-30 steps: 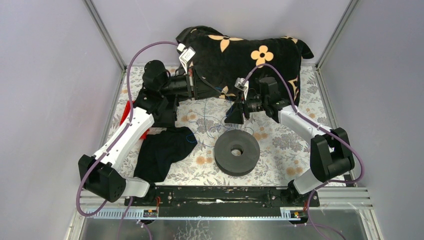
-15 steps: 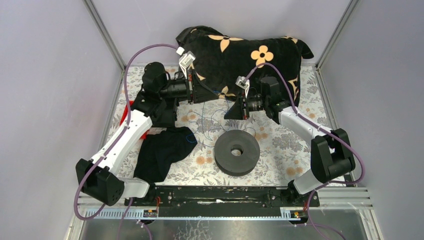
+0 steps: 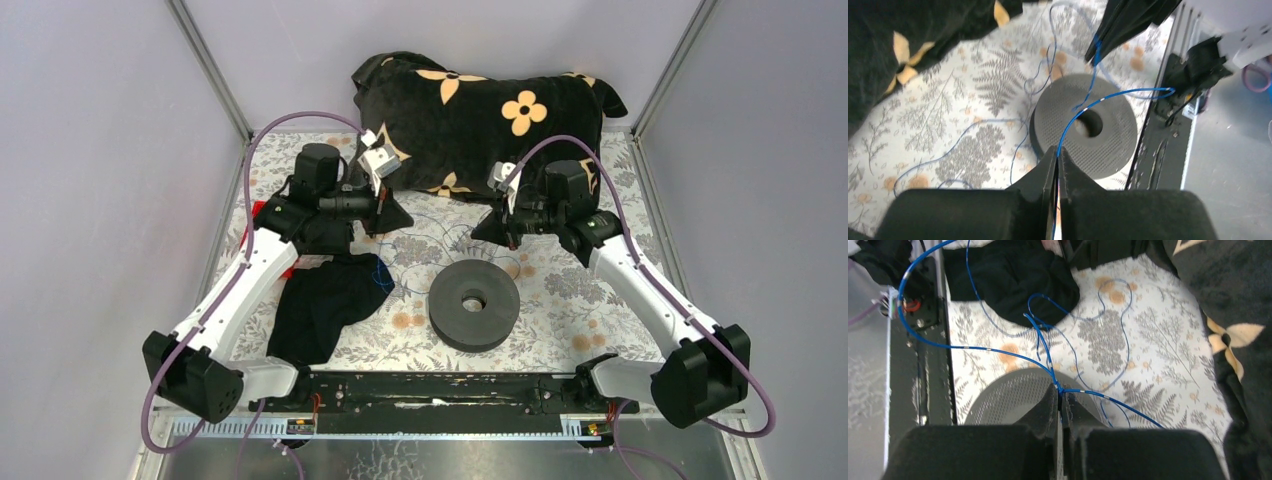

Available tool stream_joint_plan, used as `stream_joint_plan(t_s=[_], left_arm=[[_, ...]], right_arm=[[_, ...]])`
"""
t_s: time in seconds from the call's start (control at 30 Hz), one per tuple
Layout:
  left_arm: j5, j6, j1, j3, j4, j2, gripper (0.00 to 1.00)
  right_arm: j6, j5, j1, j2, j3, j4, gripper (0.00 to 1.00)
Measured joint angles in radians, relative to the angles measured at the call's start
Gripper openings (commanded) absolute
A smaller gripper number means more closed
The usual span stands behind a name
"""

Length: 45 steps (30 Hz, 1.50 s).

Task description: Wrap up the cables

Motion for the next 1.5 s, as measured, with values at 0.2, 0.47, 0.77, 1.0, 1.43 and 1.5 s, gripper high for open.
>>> stream_joint_plan(t_s=[0.2, 0.47, 0.77, 1.0, 1.43, 1.5], left_arm=[[-0.02, 0.243, -0.015, 0.0, -0.231, 0.048, 0.49], [0.115, 0.552, -0.039, 0.195, -0.552, 0.179, 0.78], [0.378, 0.724, -0.04, 0.393, -0.72, 0.308, 0.85], [0.291, 0.394, -0.137, 0.225, -0.387, 0.266, 0.79], [0.132, 0.071, -0.266, 0.111, 0.014, 0.327, 0.07], [0.132, 0.069, -0.269, 0.102, 0.022, 0.332, 0.0]], right_arm=[[-0.161, 0.034, 0.0, -0.029, 0.001, -0.168, 0.0], [-0.267, 0.042, 0.011, -0.029, 0.008, -0.284, 0.0], [-0.309, 0.042, 0.047, -0.006, 0.022, -0.336, 0.0], [-0.274, 0.008, 0.047, 0.003, 0.025, -0.311, 0.0], [-0.151, -0.079, 0.047, 0.008, -0.001, -0.217, 0.0], [-0.142, -0.089, 0.047, 0.006, -0.013, -0.218, 0.0]])
